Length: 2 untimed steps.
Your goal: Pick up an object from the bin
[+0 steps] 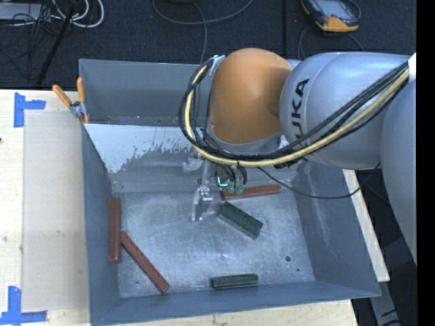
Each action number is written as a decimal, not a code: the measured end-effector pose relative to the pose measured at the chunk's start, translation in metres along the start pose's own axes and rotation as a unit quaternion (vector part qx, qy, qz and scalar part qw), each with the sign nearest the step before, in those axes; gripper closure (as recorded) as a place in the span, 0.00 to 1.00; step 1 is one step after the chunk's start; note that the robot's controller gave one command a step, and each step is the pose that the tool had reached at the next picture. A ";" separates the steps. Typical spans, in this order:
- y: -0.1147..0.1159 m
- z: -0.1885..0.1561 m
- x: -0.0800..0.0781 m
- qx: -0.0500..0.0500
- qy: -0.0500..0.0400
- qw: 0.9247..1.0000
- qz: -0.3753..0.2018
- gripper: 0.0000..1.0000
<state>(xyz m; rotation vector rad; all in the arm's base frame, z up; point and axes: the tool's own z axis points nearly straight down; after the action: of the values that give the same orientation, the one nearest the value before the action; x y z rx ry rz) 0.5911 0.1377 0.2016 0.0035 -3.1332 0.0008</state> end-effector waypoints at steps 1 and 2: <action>-0.001 -0.004 -0.002 -0.001 -0.004 1.000 0.001 0.00; -0.031 0.038 0.006 -0.002 -0.007 1.000 0.009 0.00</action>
Offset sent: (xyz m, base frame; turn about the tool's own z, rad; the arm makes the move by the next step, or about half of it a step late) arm -0.0245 -0.1006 -0.1316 0.0610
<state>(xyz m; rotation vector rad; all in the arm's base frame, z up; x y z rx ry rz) 0.5852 0.1069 0.1637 -0.0241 -3.1478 -0.0049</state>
